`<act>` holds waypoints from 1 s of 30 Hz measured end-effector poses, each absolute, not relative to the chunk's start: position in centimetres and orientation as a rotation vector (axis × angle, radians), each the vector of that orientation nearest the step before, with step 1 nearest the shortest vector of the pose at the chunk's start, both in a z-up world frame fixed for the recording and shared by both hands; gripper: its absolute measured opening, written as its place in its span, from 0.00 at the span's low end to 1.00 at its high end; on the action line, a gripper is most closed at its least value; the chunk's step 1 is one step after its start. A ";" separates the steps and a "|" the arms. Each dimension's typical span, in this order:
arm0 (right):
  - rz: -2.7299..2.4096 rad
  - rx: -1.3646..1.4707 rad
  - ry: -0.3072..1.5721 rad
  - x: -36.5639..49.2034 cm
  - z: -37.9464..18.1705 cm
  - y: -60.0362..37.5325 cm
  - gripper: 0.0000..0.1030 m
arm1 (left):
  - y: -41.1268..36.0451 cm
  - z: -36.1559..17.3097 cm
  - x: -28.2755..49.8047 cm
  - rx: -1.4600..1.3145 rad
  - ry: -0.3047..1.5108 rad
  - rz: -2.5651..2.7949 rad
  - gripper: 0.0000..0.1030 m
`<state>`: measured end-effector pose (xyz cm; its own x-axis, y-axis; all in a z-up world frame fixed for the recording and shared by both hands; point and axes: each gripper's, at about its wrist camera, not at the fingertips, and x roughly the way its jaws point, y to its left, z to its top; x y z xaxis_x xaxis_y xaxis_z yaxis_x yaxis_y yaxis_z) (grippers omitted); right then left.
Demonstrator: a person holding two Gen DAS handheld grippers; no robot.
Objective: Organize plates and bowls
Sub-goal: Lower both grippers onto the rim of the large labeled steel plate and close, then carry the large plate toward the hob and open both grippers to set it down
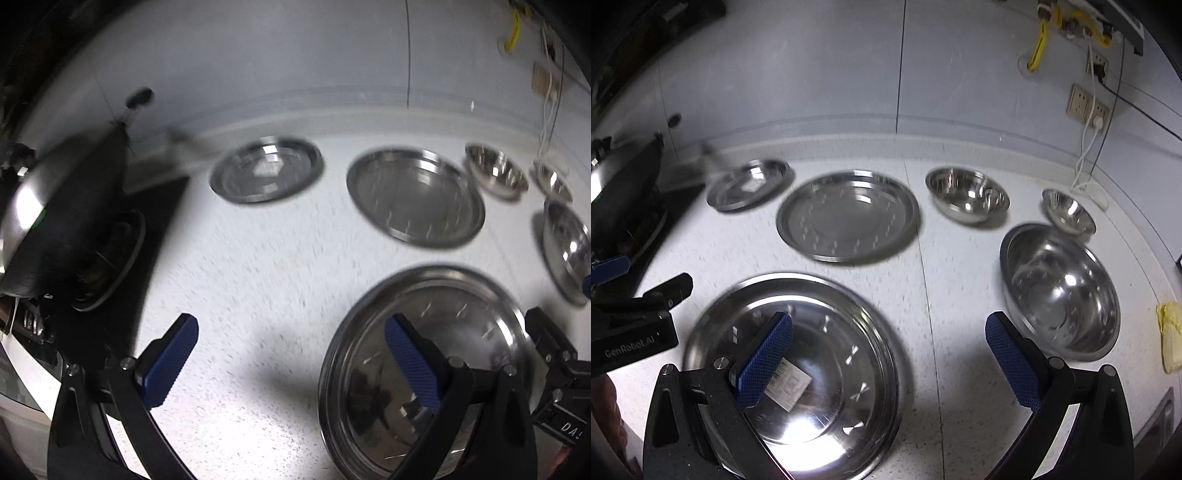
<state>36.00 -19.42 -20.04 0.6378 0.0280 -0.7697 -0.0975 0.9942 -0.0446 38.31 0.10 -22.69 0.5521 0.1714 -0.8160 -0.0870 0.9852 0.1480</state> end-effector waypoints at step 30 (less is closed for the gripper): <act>-0.045 -0.016 1.119 36.6 -25.8 -20.4 0.15 | -1.3 -26.2 41.2 0.142 1.234 -0.079 0.15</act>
